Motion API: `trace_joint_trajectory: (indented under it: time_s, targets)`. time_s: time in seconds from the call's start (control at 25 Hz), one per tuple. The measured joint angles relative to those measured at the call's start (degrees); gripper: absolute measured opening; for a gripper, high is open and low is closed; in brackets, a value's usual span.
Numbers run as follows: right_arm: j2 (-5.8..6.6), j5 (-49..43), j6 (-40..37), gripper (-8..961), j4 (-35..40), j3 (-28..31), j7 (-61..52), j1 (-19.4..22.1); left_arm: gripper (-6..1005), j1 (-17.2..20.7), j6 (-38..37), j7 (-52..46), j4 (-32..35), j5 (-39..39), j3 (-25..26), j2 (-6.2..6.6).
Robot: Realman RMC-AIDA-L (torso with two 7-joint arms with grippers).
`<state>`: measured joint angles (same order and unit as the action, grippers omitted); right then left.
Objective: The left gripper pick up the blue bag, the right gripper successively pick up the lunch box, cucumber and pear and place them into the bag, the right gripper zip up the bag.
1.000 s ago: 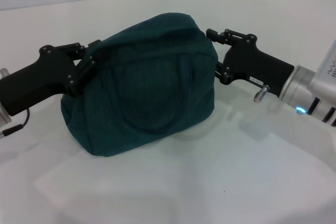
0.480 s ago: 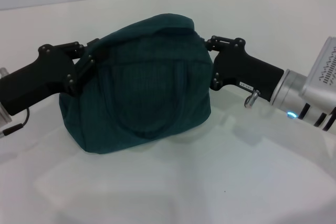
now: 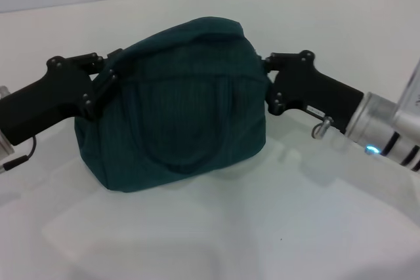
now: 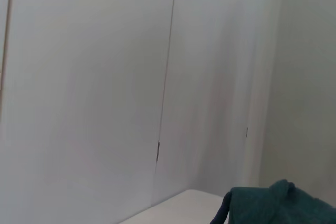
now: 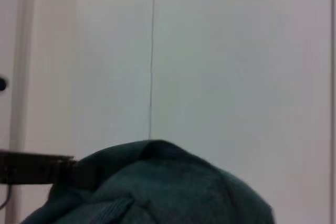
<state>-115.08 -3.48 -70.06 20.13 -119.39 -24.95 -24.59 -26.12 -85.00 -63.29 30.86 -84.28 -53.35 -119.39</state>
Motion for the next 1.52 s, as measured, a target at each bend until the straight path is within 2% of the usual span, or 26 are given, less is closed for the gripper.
trace_joint_trajectory:
  time_s: [0.32, 0.88, 1.24, 1.52]
  targets:
    - [-0.05, 0.0, -1.5, 16, -0.6, 2.3, -0.4, 2.6, 131, 0.2, 0.0, 0.0, -0.2, 0.0, 0.0, -0.06]
    - [-0.31, 0.0, -1.1, 73, -2.6, 3.1, -2.5, 5.8, 139, -0.2, 0.0, -0.2, -1.4, 0.0, 0.0, 0.03]
    - [-0.62, -0.4, -1.7, 110, -3.6, 2.8, -4.4, 6.1, 144, -0.2, -0.1, -0.1, -1.8, 0.2, -0.1, -0.22]
    - [-0.49, -0.2, -1.9, 138, -3.5, 3.2, -6.1, 6.0, 148, 0.1, -0.3, 1.4, -3.7, 4.7, -0.3, -0.31]
